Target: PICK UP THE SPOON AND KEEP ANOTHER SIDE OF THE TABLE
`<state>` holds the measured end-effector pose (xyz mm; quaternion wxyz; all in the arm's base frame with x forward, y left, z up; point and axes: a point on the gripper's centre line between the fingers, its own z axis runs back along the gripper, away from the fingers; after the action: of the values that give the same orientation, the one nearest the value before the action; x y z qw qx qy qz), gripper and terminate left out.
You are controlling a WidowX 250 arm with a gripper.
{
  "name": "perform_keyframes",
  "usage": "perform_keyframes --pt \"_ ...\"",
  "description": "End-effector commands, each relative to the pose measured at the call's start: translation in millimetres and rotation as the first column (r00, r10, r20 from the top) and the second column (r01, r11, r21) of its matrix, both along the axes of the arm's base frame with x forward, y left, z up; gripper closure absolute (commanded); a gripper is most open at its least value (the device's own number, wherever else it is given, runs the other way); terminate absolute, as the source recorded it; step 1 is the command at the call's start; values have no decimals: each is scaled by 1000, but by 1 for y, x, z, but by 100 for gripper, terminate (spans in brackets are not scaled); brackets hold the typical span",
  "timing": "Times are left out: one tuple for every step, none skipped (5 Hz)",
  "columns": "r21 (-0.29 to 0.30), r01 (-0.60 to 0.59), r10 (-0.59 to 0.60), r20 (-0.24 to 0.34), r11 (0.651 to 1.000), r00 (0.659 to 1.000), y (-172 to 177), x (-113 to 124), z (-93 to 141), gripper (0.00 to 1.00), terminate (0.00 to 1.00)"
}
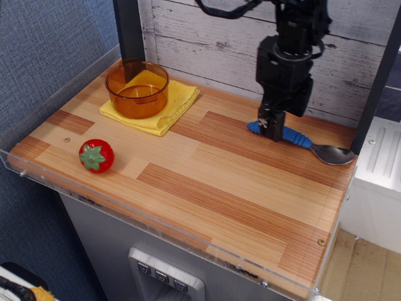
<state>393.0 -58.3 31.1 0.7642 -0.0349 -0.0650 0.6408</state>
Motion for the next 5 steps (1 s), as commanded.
perform_keyframes --pt "-6 3 -3 -15 1000 1000 1 3 -7 0 0" --pt "-14 -2 1 -27 1000 1000 1 4 -13 0 0" --pt "-32 -10 9 -11 999 1000 3 2 -16 100 0" --pt "-38 -7 8 16 999 1000 4 0 -15 100 0" --pt "-48 -14 18 75 999 997 5 -3 -13 100 0"
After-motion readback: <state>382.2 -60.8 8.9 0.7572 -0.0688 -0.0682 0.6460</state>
